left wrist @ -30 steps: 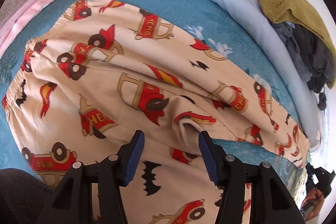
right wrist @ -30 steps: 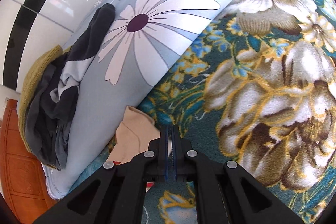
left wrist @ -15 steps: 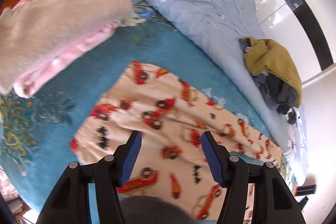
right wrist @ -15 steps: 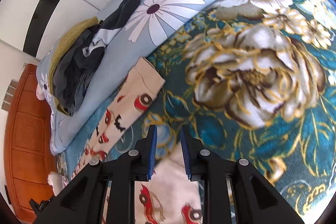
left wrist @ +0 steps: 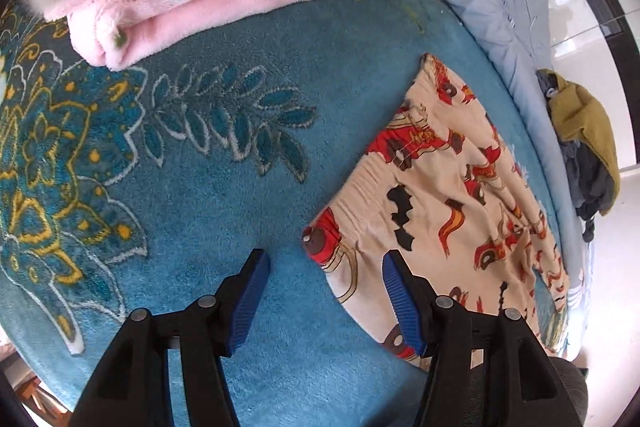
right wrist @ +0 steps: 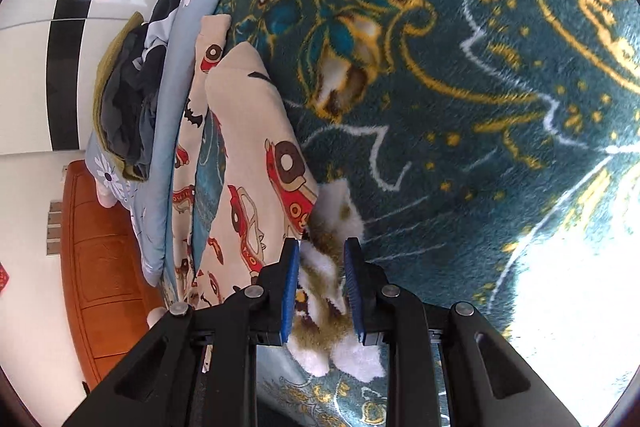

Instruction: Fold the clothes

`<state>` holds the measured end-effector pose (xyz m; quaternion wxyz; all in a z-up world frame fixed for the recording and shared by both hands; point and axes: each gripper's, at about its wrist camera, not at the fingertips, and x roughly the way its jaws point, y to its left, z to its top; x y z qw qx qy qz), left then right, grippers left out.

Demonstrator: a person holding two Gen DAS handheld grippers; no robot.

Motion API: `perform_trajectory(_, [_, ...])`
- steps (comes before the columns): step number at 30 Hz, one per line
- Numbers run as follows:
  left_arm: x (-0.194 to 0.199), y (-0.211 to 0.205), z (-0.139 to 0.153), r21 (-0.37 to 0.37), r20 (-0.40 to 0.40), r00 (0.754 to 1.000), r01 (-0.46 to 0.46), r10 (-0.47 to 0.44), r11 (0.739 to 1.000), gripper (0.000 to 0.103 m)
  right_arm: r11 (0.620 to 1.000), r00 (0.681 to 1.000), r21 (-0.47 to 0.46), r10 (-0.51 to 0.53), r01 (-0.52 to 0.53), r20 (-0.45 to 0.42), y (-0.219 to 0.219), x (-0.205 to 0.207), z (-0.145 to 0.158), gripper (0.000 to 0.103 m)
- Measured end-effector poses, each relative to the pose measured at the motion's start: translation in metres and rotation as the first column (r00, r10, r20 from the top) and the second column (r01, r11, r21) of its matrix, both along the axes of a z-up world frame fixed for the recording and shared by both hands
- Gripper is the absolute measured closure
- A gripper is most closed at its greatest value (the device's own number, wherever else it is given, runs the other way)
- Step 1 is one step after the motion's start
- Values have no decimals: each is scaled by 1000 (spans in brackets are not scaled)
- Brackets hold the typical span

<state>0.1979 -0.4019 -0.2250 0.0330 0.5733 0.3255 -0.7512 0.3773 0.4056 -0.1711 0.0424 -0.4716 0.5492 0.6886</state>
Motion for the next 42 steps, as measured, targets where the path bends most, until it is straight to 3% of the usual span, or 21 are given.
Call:
perform_trajectory(8, [14,0,-2,93,-102,992,-68,77,993,43,999,999,-7,-42,42,-35,-13,-15,-4,80])
perform_trajectory(10, [18,-3,-3,123,-101,989,-91,104,988,51,999,998,-12,-50,49,-45,-15,-19,-2,86])
perform_trajectory(11, [17,-6,-3,132,-97,989,-98,111,986,61,999,998,-7,-46,46,-49,-17,-23,0,97])
perform_trajectory(12, [16,-8,-2,140,-93,989,-104,118,985,71,999,998,-1,-42,42,-52,-18,-27,2,98])
perform_trajectory(15, [16,-12,0,137,-80,988,-122,133,983,86,1000,997,16,-20,22,-75,-21,-39,13,100])
perform_trajectory(18, [14,-14,1,105,-73,983,-158,166,982,93,999,992,31,-8,12,-122,-20,-52,30,101])
perform_trajectory(22, [12,-18,23,106,-132,971,-188,201,976,95,999,980,36,-8,16,-200,-16,-65,54,101])
perform_trajectory(29, [-11,-6,87,112,-233,961,-125,149,986,95,999,941,43,-2,18,-338,-9,-86,97,102])
perform_trajectory(35, [0,1,107,150,-219,962,-133,164,980,95,999,930,20,-22,32,-366,0,-81,104,102])
perform_trajectory(38, [2,3,113,190,-194,963,-152,188,970,95,998,926,53,-5,27,-377,8,-79,118,102])
perform_trajectory(42, [-43,8,107,231,-115,973,-171,202,958,95,990,923,138,38,17,-382,24,-115,141,102])
